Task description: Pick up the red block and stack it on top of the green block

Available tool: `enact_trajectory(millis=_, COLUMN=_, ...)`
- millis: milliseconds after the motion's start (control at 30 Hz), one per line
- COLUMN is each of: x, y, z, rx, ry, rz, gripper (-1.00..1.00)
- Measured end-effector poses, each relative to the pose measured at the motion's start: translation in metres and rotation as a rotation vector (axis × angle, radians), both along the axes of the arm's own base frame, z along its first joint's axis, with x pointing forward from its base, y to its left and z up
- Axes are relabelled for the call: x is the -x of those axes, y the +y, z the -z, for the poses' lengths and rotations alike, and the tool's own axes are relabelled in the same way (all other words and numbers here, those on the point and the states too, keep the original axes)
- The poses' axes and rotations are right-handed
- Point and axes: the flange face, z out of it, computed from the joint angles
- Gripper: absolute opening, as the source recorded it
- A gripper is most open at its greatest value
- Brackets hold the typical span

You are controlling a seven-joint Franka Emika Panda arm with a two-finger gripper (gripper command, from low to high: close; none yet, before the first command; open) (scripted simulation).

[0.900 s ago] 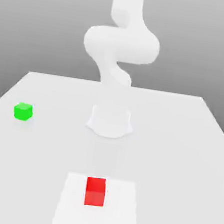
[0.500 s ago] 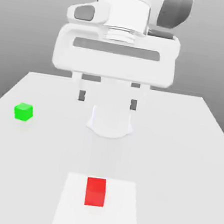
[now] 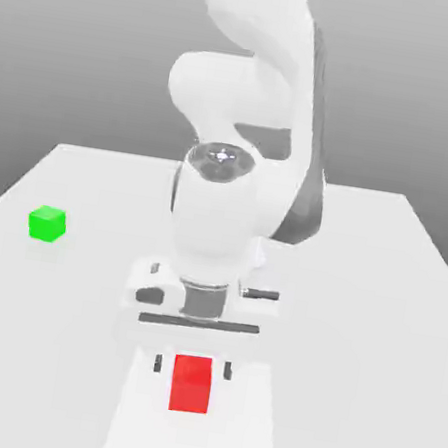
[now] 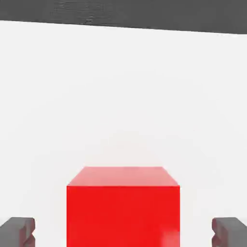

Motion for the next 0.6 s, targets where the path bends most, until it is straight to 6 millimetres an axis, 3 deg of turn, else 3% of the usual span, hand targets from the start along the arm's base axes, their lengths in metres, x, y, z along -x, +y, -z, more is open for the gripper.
enact_trajectory(millis=200, x=0.0, y=0.0, z=0.002, rx=0.0, ry=0.0, rz=0.0, gripper=-1.0)
enact_trajectory(millis=400, x=0.0, y=0.0, z=-0.051, rx=0.0, ry=0.0, rz=0.0, gripper=-1.0)
enact_trajectory(millis=500, x=0.011, y=-0.064, z=-0.066, rx=0.015, ry=0.0, rz=0.086, gripper=-1.0)
enact_trajectory(millis=600, x=0.04, y=-0.142, z=-0.075, rx=0.03, ry=0.002, rz=0.192, gripper=-1.0)
